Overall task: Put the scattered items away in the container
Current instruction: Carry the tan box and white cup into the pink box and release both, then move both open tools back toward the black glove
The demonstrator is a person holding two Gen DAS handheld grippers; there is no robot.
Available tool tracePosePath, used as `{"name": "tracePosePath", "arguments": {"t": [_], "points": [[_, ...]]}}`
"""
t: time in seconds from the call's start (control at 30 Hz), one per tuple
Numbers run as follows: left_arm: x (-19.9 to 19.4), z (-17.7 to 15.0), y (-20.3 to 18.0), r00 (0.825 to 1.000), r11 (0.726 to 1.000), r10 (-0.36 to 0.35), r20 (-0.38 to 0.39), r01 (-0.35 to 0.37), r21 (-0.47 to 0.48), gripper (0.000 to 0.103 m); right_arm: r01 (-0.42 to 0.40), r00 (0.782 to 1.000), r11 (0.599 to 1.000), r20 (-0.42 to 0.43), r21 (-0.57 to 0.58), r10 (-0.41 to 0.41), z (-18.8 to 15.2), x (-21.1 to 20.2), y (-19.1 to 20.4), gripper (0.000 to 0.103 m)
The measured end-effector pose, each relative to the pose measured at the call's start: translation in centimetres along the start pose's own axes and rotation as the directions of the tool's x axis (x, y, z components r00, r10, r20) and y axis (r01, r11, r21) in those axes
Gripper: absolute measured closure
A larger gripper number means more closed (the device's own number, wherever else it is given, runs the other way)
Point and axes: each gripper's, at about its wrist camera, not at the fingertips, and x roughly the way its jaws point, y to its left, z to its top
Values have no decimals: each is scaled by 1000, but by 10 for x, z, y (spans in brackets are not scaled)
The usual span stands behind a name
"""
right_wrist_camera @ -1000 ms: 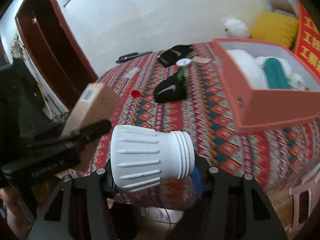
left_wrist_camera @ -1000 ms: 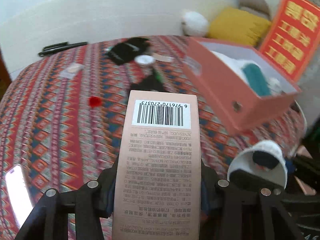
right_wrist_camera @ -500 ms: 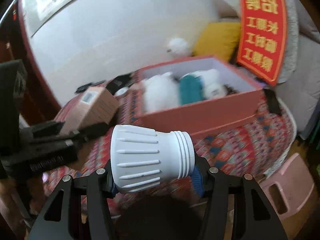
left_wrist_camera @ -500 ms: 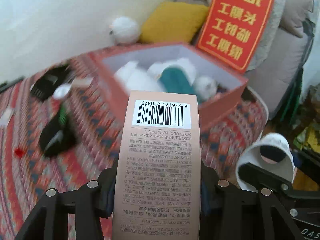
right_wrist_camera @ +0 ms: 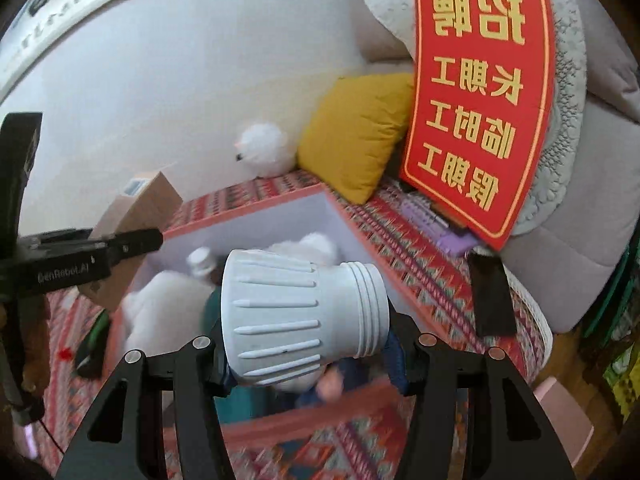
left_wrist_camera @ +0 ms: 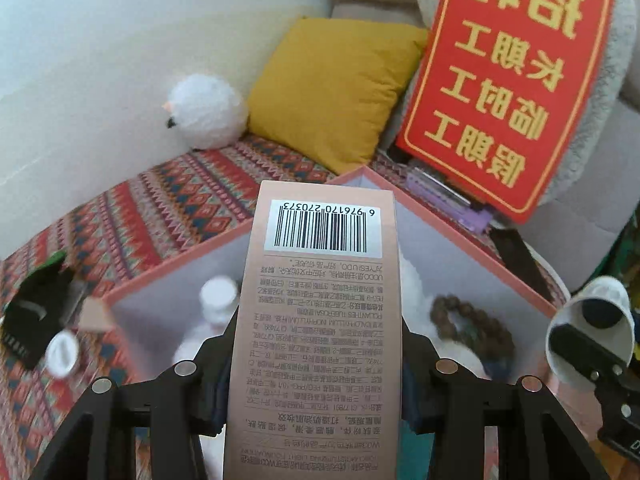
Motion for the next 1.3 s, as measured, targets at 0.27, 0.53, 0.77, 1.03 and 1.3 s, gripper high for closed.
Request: {"name": "tracePosePath", "arguments": {"t": [0.27, 0.53, 0.77, 1.03, 1.3], "points": [[46, 6, 2, 999, 998, 54, 6, -54, 11, 10, 89, 996, 996, 11, -15, -88, 8, 58, 3, 9], [8, -12, 2, 994, 996, 90, 63, -91, 4, 6, 61, 998, 997, -4, -48, -61, -11, 37, 26, 9], [-48, -39, 5, 991, 995, 96, 89, -94, -21, 6, 31, 999, 997, 42, -76, -28, -25, -28, 60, 8], [-124, -102, 24, 988, 990, 110, 107, -100, -95, 4, -16, 998, 991, 62, -134, 24, -68, -98, 119, 4], [-178, -187, 70, 982, 971, 172, 78, -155, -183, 4, -111, 994, 974, -22, -197, 109, -137, -122, 188, 3]]}}
